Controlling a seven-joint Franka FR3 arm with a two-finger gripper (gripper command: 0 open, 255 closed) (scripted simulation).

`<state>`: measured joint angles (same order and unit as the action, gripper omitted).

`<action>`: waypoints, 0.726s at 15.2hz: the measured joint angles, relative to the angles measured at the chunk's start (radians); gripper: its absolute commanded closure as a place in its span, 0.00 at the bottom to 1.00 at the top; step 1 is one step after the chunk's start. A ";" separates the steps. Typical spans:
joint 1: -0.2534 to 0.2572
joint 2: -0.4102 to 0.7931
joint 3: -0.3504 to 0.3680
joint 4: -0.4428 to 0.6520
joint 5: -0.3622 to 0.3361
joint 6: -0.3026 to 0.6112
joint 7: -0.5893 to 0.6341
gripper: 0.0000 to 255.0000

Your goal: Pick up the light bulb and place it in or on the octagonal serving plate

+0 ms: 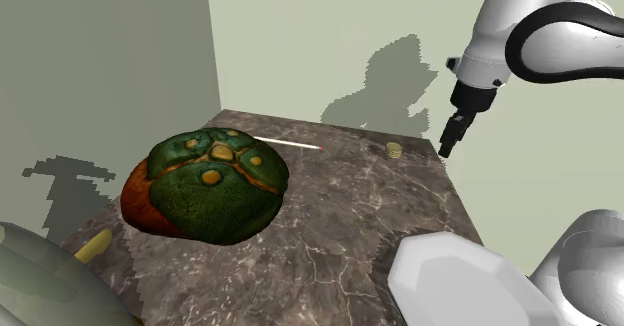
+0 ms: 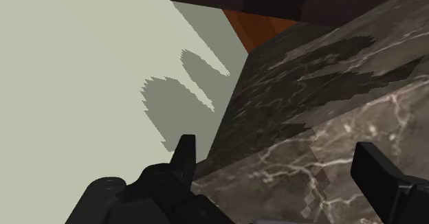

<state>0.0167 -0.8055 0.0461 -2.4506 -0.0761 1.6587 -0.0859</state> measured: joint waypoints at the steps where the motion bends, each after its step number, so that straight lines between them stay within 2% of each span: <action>1: 0.000 0.000 0.000 0.000 0.000 0.000 0.000 0.00; 4: 0.004 0.105 0.033 0.092 0.034 -0.042 0.052 0.00; 11: 0.008 0.463 0.117 0.438 0.121 -0.207 0.220 0.00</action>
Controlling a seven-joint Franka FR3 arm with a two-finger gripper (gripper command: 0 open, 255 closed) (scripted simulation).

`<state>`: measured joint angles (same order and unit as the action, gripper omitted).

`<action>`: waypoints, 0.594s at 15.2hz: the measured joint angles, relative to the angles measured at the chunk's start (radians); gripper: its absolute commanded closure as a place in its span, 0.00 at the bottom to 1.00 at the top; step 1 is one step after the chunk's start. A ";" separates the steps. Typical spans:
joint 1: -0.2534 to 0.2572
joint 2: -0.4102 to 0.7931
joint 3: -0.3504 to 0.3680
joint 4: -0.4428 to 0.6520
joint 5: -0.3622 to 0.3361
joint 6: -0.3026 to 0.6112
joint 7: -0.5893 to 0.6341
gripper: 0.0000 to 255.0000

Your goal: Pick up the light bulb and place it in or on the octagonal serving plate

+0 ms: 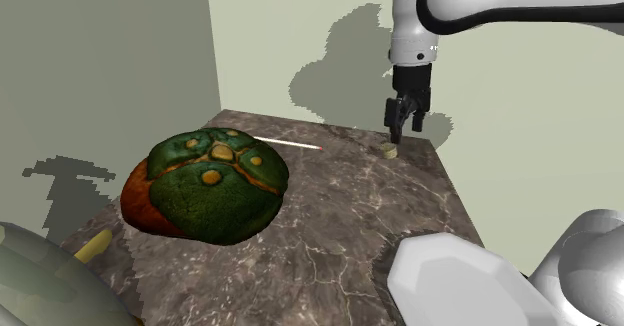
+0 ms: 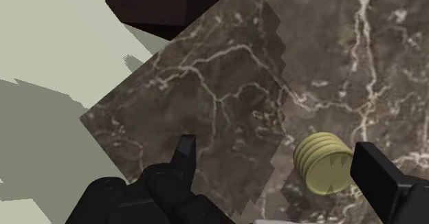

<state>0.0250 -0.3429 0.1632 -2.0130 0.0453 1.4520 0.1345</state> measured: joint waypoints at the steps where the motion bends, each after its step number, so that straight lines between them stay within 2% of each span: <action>1: 0.003 0.053 0.012 0.051 0.012 -0.021 0.029 0.00; 4: 0.006 0.163 0.028 0.156 0.030 -0.064 0.079 0.00; 9: 0.009 0.150 0.031 0.085 0.038 -0.013 0.082 0.00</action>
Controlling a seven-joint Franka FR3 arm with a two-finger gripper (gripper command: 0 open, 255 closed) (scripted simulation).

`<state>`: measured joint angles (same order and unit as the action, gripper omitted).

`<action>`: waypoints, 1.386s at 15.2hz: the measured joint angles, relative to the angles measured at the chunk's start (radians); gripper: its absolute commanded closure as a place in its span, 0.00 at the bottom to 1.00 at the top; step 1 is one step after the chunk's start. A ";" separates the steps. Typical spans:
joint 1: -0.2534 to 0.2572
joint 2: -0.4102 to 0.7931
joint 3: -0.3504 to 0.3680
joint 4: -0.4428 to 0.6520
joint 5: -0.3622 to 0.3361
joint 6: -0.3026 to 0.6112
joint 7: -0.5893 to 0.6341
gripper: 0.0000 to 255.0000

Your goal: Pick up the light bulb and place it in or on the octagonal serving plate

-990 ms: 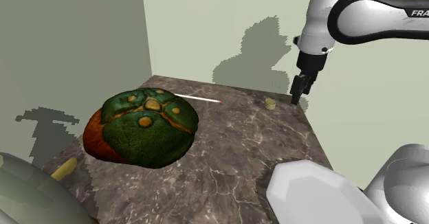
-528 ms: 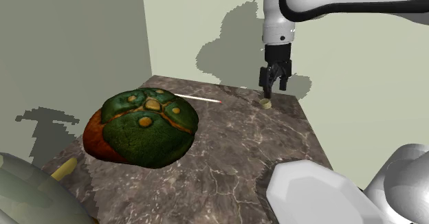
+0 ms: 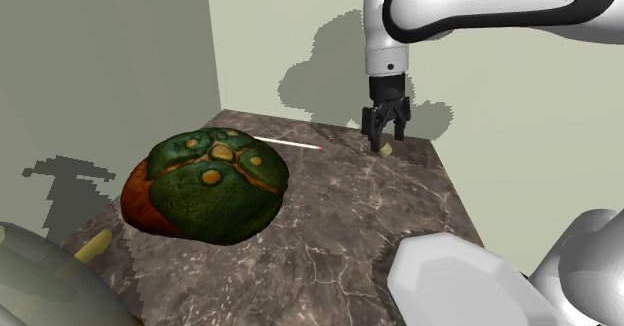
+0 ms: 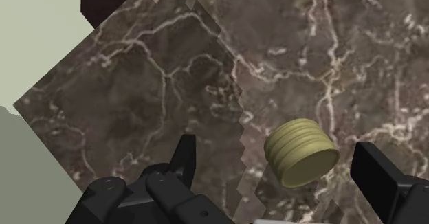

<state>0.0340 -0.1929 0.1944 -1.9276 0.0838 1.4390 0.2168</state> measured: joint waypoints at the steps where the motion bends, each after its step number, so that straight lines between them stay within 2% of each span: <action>1: 0.000 -0.007 0.000 -0.022 0.001 0.015 -0.002 0.00; 8: 0.001 -0.011 0.001 -0.044 0.002 0.033 -0.002 0.00; 9: 0.001 -0.011 0.001 -0.044 0.002 0.033 -0.002 1.00; 21: 0.001 -0.013 0.000 -0.029 0.003 0.017 -0.001 1.00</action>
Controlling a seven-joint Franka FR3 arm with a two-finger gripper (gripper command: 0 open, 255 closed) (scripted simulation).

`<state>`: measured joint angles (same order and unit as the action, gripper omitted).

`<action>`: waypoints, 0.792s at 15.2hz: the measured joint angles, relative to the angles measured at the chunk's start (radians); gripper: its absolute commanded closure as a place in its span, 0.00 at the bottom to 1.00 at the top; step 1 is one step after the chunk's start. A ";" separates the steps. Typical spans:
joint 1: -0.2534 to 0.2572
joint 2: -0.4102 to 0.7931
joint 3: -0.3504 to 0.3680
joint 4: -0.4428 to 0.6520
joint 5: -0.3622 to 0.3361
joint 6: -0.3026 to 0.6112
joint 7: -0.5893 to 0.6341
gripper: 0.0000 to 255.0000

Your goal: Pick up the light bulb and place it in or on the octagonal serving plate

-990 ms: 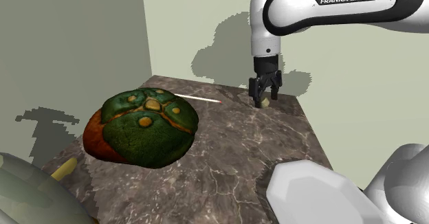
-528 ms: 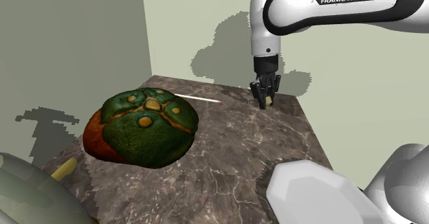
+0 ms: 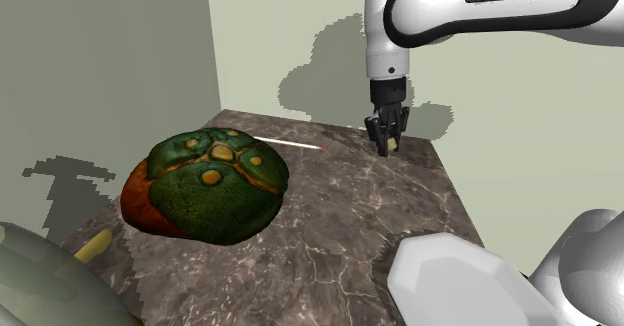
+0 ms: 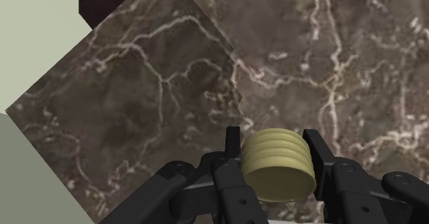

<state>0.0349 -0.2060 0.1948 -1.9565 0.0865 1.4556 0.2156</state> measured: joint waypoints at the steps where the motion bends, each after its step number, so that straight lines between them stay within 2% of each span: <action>1: -0.001 0.003 -0.001 0.015 -0.001 -0.012 -0.001 1.00; 12: -0.002 0.022 -0.002 0.181 -0.003 -0.159 0.011 1.00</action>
<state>0.0332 -0.1844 0.1926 -1.7757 0.0838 1.2962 0.2270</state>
